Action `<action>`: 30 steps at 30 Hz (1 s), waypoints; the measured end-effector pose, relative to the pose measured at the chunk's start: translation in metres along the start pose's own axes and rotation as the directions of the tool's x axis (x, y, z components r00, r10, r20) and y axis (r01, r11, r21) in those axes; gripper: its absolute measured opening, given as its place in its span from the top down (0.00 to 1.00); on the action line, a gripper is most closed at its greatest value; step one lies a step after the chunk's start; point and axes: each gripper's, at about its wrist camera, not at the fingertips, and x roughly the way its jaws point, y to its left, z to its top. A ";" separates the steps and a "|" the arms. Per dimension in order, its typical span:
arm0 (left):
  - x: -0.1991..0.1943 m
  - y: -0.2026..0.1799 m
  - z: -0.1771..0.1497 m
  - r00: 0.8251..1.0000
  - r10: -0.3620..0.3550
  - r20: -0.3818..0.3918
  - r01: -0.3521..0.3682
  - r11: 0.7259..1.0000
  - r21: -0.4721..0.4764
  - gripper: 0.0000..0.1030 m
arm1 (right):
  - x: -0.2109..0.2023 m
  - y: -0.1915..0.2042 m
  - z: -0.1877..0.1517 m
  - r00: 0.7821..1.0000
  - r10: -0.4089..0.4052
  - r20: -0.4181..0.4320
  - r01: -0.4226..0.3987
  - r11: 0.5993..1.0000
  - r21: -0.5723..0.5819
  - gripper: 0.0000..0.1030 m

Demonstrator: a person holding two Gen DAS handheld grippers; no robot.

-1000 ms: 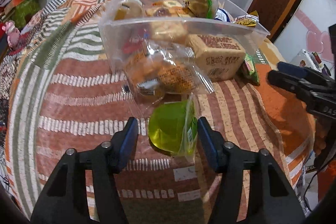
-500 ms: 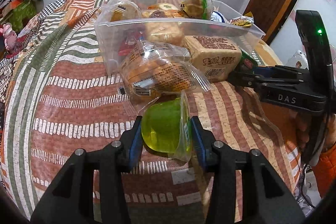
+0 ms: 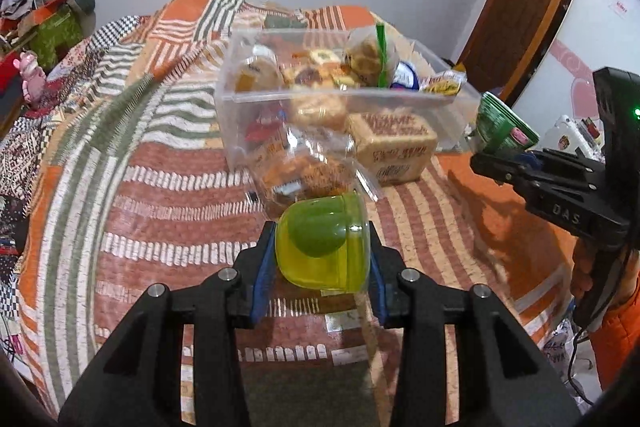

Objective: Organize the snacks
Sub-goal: 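Grasp the green jelly cup with left tool while right tool grasps the green pea bag, then drop the jelly cup into the box with left tool while right tool drops the pea bag in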

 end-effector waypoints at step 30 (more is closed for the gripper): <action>0.040 -0.009 0.114 0.991 0.040 0.125 -0.045 0.998 0.036 0.61 | 0.041 0.003 0.080 0.995 0.011 0.103 -0.017 0.998 0.053 0.77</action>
